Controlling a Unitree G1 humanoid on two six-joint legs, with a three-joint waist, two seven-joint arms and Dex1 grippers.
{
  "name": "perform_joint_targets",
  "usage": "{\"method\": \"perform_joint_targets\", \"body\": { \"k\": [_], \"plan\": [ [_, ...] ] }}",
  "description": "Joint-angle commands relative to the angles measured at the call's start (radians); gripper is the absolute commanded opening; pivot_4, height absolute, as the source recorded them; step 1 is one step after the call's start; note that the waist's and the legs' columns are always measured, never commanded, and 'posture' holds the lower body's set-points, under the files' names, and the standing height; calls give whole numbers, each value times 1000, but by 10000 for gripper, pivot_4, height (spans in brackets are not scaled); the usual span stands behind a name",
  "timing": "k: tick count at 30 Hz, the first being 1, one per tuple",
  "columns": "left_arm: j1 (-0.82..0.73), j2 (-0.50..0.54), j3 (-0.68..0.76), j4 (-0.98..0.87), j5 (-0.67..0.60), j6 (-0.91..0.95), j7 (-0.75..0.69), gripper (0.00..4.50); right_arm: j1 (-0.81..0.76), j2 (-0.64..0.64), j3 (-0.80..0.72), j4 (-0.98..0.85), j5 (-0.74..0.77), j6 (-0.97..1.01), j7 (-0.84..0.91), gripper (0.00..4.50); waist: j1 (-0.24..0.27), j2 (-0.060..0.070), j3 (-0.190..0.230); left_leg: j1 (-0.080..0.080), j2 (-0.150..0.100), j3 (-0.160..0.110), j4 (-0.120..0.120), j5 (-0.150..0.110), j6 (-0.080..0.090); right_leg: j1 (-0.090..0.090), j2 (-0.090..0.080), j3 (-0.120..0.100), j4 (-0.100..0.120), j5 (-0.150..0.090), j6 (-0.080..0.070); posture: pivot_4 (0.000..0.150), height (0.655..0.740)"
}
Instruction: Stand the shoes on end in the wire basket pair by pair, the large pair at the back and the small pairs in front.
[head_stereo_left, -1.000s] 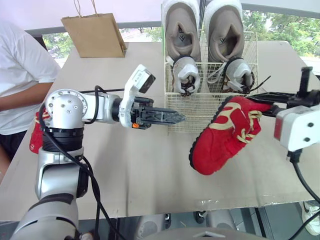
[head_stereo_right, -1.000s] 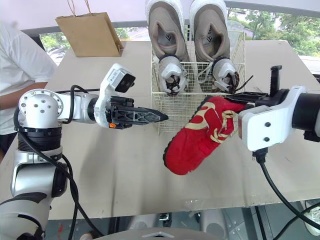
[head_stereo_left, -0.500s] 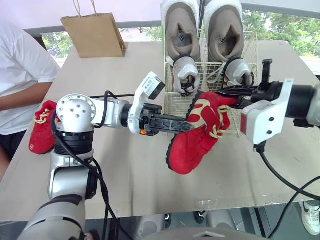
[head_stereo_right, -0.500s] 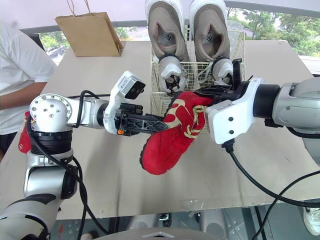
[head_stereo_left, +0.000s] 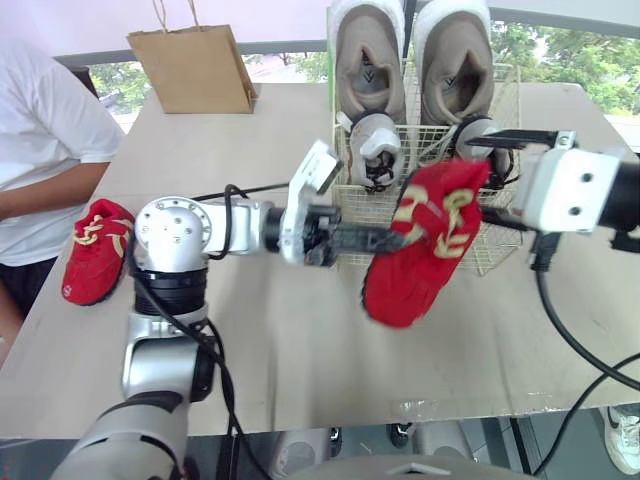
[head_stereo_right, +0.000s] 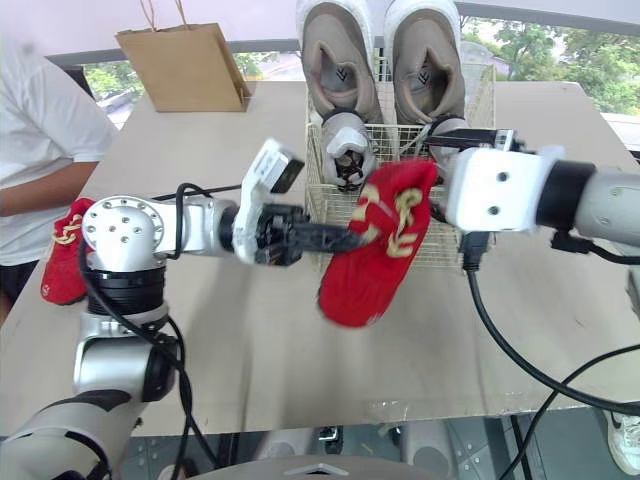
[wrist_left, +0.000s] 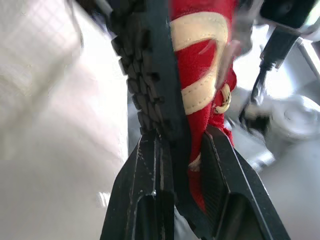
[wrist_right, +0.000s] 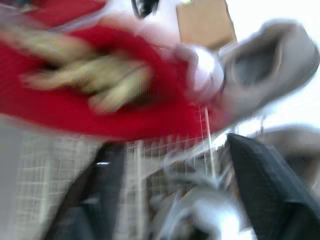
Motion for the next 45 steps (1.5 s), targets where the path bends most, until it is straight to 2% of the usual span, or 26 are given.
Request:
{"method": "perform_joint_targets", "body": {
  "k": [1,4,6,8,10,15,16,18,20,21,22,24,25,26,27,29,33,37,40,42,45],
  "plan": [
    [3,-13,30,-94,88,-192,-46,4338,113,59,-289,-98,227,359,-35,45000,1,0,0,0,0,1,0,0,0,0,0,1,0,0,0,1500,7400],
    [40,-11,-20,-153,183,-313,-112,4332,196,207,-515,-168,561,638,-112,45000,1,0,0,0,0,0,-1,0,0,0,0,0,-1,1,-1,1500,7400],
    [59,-10,-50,-173,234,-371,-148,4329,196,296,-572,-161,763,678,-273,45000,-5,1,0,1,1,0,-1,0,0,1,0,0,0,1,-2,1500,7400],
    [78,-8,-84,-184,291,-434,-186,4325,213,321,-527,-109,1049,558,-584,45000,-9,1,0,1,1,0,-1,0,0,0,0,1,0,3,-4,1500,7400],
    [89,-8,-111,-187,332,-481,-217,4320,229,279,-444,-85,1272,416,-832,45000,-12,1,0,2,1,1,-1,-4,1,0,-1,1,0,3,-5,1500,7400],
    [107,1,-155,-187,408,-566,-289,4315,180,192,-249,-52,1479,207,-1182,45000,-12,1,0,2,1,2,-1,-3,5,0,1,1,-1,3,-5,1500,7400],
    [108,1,-158,-184,416,-577,-295,4314,177,169,-225,-50,1507,177,-1218,39351,-12,1,0,1,0,3,-1,-3,5,-1,1,2,-1,3,-5,1500,7400],
    [107,-3,-158,-185,423,-587,-296,4313,175,136,-188,-56,1535,137,-1260,32041,-8,1,0,-1,1,2,-1,-3,6,-2,7,2,-2,2,-4,1500,7400],
    [110,-6,-158,-192,430,-598,-295,4312,172,103,-157,-60,1545,111,-1280,25137,-8,1,0,-4,1,2,-1,-3,6,-3,8,3,-2,2,-3,1500,7400],
    [113,-9,-155,-198,434,-602,-286,4312,172,85,-147,-61,1547,100,-1281,18849,-9,1,0,-4,1,3,0,-3,6,-3,8,3,-3,2,-3,1500,7400],
    [115,-12,-152,-201,439,-606,-276,4311,174,70,-138,-63,1549,90,-1280,15583,-9,1,0,-4,1,3,0,-3,7,-4,8,3,-3,1,-1,1500,7400],
    [115,-16,-132,-199,409,-582,-265,4310,177,45,-128,-65,1545,72,-1270,5728,-9,1,0,-4,1,3,0,-4,8,-4,8,3,-3,-1,1,1500,7400],
    [113,-20,-116,-194,396,-575,-252,4304,178,35,-125,-65,1539,66,-1261,3341,-9,1,0,-4,1,2,0,-4,8,-4,8,3,-3,-1,1,1500,7400],
    [110,-23,-101,-189,381,-563,-240,14420,179,26,-123,-65,1532,58,-1253,553,-9,1,0,-4,1,2,0,-4,8,-4,8,3,-3,-1,1,1500,7400],
    [111,-19,-90,-186,371,-553,-235,17747,181,19,-125,-66,1520,51,-1243,0,-9,1,0,-4,1,2,0,-4,8,-4,9,3,-3,-1,2,1500,7400],
    [128,-3,-79,-188,368,-542,-228,27158,190,1,-148,-69,1490,42,-1225,0,-9,1,0,-5,1,2,0,-4,8,-4,9,3,-3,-1,2,1500,7400],
    [206,67,-70,-229,353,-522,-271,44774,228,-55,-274,-57,1440,33,-1187,0,-11,1,0,-5,1,2,0,-4,8,-4,9,3,-3,-1,2,1500,7400],
    [359,145,-27,-299,322,-522,-308,44774,265,-90,-434,-73,1341,19,-1168,0,-10,1,0,-5,2,3,0,-3,6,-5,9,3,-3,-1,2,1500,7400],
    [456,178,-17,-360,343,-582,-346,44774,353,-86,-472,-137,1151,39,-1112,0,-6,1,0,-6,3,2,0,-2,5,-6,9,3,-3,-1,2,1500,7400],
    [492,175,-6,-374,345,-609,-344,44774,425,-63,-469,-170,1035,38,-1074,0,4,0,-1,-7,3,1,0,-3,6,-6,9,1,-3,-1,2,1500,7400],
    [560,174,-8,-377,408,-708,-382,44774,498,2,-372,-201,816,-11,-1053,0,6,1,-1,-7,2,2,0,-3,6,-6,7,2,-4,-1,2,1500,7400]
  ]
}}
